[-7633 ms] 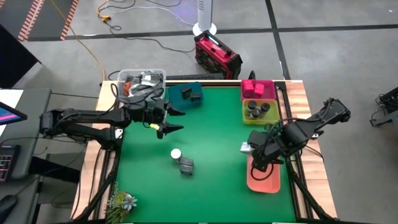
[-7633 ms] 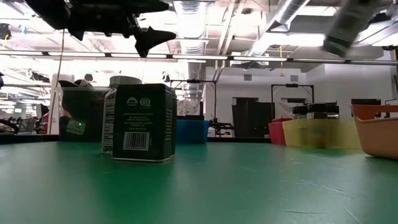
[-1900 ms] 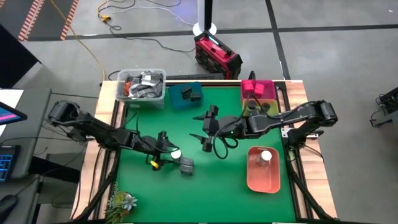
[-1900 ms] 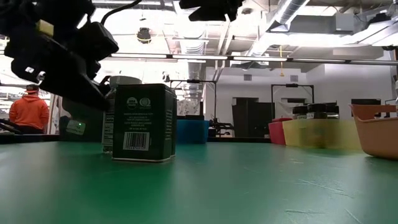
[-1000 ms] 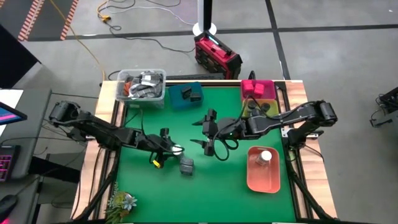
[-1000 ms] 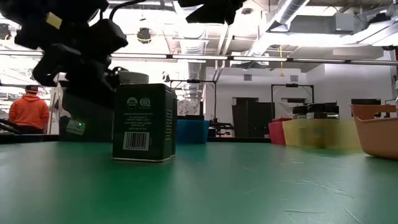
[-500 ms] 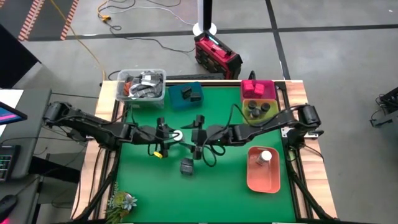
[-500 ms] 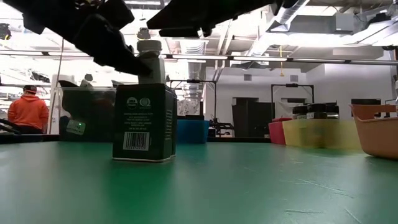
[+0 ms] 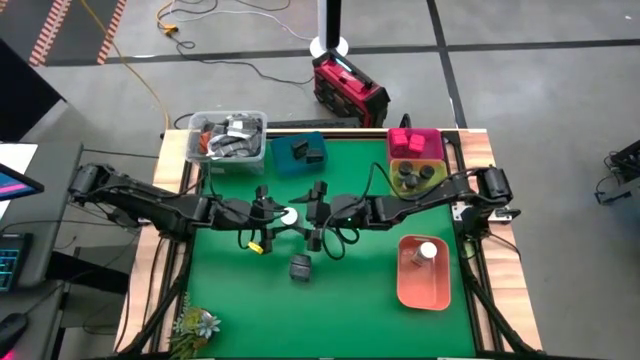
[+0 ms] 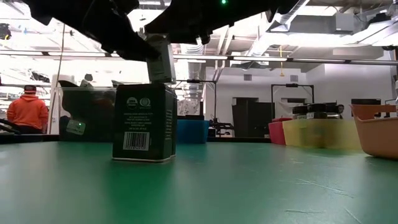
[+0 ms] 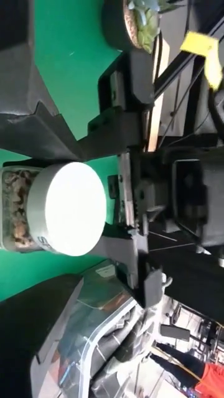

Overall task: Sort spices by type
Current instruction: Put the white seasoning from the middle into the orange bin

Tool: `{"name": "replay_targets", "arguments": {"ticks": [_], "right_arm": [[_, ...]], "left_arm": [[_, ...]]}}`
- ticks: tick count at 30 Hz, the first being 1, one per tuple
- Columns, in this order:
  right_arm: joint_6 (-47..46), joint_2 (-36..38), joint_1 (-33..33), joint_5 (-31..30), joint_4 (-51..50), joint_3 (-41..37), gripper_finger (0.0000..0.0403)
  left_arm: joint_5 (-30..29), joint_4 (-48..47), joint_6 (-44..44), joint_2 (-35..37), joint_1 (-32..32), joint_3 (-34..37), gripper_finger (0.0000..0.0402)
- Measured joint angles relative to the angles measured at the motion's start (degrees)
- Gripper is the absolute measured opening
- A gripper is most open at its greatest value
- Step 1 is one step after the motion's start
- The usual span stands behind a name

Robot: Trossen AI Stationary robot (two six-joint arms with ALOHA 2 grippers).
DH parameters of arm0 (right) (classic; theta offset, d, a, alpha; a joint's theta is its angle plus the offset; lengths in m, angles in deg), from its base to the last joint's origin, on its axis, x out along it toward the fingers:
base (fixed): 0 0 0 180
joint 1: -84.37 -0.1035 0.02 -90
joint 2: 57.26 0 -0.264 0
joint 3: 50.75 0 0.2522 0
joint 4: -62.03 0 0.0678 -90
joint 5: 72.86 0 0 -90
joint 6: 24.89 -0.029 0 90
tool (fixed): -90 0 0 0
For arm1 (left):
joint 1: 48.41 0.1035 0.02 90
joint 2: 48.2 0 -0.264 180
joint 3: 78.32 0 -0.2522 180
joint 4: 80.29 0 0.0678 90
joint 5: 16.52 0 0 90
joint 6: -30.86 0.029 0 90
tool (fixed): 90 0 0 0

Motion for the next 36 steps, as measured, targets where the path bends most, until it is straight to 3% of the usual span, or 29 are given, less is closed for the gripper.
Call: {"name": "replay_targets", "arguments": {"ticks": [16, 21, 27, 30, 36], "right_arm": [[1.09, 0.00, -0.13, 0.29, 3.15, 0.00, 0.0267], [1.40, 0.00, -0.13, 0.42, 3.06, 0.00, 0.0228], [1.73, 0.00, -0.13, 0.40, 3.04, 0.00, 0.0228], [1.70, 0.00, -0.08, 0.27, 2.70, 0.00, 0.0228], [0.05, 2.10, -0.35, 0.06, -3.28, 0.86, 0.0228]], "left_arm": [[0.16, 0.45, 1.21, 0.02, 0.00, -1.47, 0.0204], [0.09, 0.42, 2.24, 0.02, 0.00, -1.45, 0.0204], [-0.76, 0.64, 2.97, 0.02, 0.00, -1.46, 0.0205], [-1.83, -0.22, 3.86, 0.02, 0.21, -1.45, 0.0222], [-2.05, -1.79, 4.00, 1.75, 0.39, -1.51, 0.0292]]}}
